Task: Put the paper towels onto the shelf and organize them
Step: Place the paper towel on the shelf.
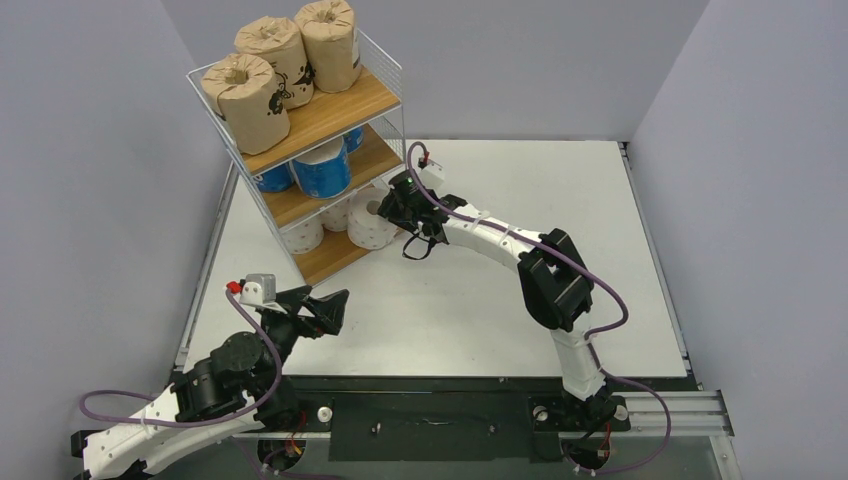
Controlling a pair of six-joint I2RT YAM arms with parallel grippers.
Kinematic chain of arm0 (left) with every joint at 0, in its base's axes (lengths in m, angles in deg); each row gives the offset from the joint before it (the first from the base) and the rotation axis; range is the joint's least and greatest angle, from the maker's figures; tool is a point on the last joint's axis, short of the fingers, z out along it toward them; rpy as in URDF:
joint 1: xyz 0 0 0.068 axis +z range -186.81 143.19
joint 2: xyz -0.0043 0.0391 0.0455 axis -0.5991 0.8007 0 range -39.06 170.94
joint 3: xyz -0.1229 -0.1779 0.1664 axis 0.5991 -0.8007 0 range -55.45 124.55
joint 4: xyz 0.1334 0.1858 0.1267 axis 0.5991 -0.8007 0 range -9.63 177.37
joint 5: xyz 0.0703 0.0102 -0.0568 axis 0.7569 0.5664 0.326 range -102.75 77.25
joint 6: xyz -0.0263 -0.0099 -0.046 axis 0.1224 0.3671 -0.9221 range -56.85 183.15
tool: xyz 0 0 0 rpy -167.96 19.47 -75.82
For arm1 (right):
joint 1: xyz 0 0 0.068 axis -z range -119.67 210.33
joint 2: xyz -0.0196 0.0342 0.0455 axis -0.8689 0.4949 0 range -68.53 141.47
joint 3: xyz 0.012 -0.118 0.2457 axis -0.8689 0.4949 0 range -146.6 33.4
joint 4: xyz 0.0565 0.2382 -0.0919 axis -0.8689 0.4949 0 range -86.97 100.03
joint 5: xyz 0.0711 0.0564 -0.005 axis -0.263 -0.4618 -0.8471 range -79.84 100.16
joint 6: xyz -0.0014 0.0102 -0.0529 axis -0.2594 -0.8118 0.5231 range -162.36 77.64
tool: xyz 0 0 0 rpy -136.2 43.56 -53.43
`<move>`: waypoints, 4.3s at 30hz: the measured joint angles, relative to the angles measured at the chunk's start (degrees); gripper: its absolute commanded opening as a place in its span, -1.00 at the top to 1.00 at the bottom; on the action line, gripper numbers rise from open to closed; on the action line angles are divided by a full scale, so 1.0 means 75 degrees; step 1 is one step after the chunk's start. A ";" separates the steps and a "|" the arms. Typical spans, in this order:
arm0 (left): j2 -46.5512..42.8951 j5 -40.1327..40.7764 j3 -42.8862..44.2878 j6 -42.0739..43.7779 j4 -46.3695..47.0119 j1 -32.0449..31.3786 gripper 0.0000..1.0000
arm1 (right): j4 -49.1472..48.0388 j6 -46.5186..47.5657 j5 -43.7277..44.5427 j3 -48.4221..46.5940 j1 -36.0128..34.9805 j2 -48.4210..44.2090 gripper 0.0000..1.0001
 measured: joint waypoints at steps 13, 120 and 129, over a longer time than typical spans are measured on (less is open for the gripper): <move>0.0000 -0.0003 0.0000 -0.0122 -0.0003 0.0000 -0.94 | -0.0315 -0.0055 -0.0026 -0.0012 -0.0009 0.0009 -0.09; -0.0210 0.0280 0.0000 -0.0318 -0.0367 0.0000 -0.94 | -0.6484 0.0012 -0.2025 0.4433 -0.0082 -0.1227 1.00; -0.0169 0.0280 0.0000 -0.0318 -0.0358 0.0000 -0.94 | -0.6776 0.0093 -0.2043 0.5170 0.0842 -0.1839 1.00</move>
